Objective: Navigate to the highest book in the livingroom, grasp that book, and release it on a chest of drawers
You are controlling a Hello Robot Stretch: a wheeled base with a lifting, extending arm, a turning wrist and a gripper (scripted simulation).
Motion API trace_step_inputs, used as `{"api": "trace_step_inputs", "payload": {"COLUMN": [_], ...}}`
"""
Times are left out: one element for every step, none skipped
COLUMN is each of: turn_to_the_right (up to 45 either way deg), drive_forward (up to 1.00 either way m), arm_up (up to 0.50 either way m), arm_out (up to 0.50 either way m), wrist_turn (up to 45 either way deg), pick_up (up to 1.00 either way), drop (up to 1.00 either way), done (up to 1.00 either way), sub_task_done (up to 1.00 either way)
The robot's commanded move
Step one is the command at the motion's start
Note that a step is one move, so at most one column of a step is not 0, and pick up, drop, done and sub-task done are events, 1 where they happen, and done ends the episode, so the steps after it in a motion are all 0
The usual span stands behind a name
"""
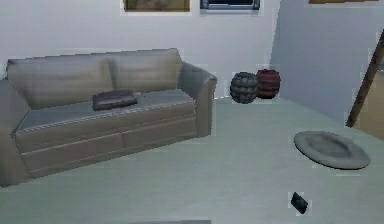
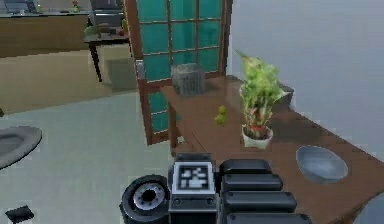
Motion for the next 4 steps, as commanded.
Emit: {"api": "trace_step_inputs", "payload": {"turn_to_the_right": [45.0,18.0,0.0,0.0], "drive_forward": [0.0,0.0,1.0,0.55], "arm_up": [0.0,0.0,0.0,0.0], "arm_out": [0.0,0.0,0.0,0.0], "wrist_turn": [0.0,0.0,0.0,0.0], "pick_up": [0.0,0.0,0.0,0.0], "drop": [0.0,0.0,0.0,0.0], "done": [0.0,0.0,0.0,0.0], "sub_task_done": [0.0,0.0,0.0,0.0]}}
